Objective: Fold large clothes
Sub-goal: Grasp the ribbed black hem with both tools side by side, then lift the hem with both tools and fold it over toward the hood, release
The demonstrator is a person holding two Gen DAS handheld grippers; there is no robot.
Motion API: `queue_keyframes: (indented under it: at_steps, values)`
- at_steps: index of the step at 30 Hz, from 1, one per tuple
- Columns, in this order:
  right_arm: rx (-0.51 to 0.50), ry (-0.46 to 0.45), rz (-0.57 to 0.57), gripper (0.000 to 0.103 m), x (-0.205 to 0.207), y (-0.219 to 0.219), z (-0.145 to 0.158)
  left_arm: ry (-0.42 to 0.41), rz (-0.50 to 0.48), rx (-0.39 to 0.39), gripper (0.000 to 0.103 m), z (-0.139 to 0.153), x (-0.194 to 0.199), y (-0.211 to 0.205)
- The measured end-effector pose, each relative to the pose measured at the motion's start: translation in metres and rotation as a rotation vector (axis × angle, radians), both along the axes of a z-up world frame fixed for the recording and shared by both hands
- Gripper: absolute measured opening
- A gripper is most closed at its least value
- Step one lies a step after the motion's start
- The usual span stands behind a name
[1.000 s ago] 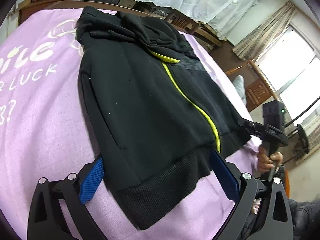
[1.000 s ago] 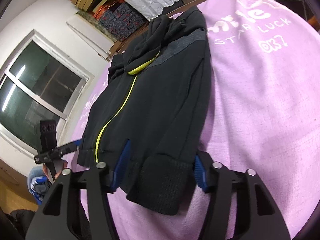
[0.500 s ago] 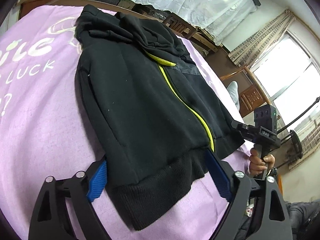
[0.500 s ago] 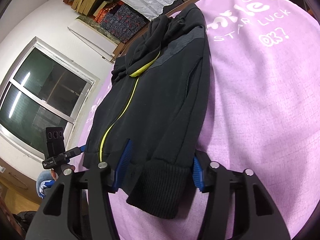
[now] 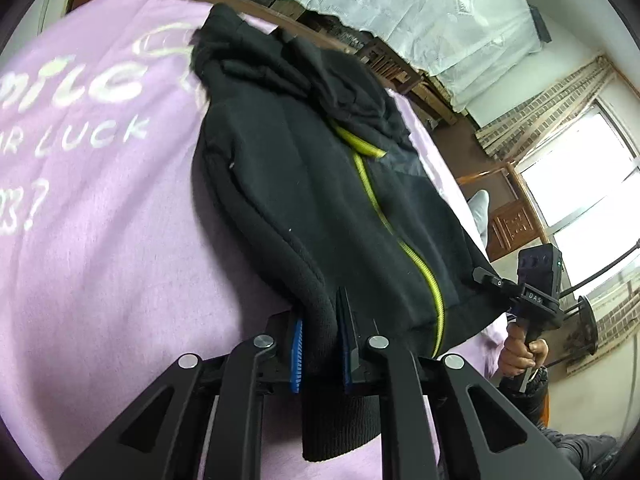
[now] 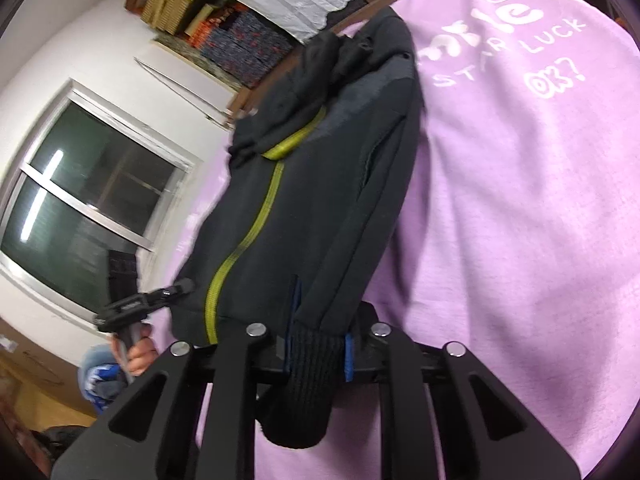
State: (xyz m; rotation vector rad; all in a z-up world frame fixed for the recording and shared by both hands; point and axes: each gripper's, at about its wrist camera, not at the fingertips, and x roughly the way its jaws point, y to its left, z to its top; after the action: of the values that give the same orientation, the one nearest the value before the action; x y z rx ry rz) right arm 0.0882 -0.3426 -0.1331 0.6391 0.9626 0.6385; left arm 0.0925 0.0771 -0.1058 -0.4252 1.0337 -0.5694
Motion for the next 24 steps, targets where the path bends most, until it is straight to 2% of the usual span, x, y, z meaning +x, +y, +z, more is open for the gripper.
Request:
queue_keyframes:
  at_steps: [7, 13, 18, 24]
  values:
    - [0.104, -0.044, 0.021, 0.014, 0.015, -0.003, 0.028, -0.104, -0.003, 0.009, 0.014, 0.044, 0.015, -0.01]
    - [0.137, -0.106, 0.014, 0.014, 0.051, -0.006, 0.068, -0.134, 0.004, 0.003, 0.014, 0.075, 0.054, -0.013]
    - [0.135, -0.129, -0.002, 0.014, 0.101, 0.003, 0.096, -0.168, 0.026, 0.037, 0.014, 0.099, 0.093, -0.015]
    - [0.147, -0.112, -0.068, 0.014, 0.178, 0.008, 0.107, -0.144, 0.086, 0.05, 0.014, 0.104, 0.158, -0.003]
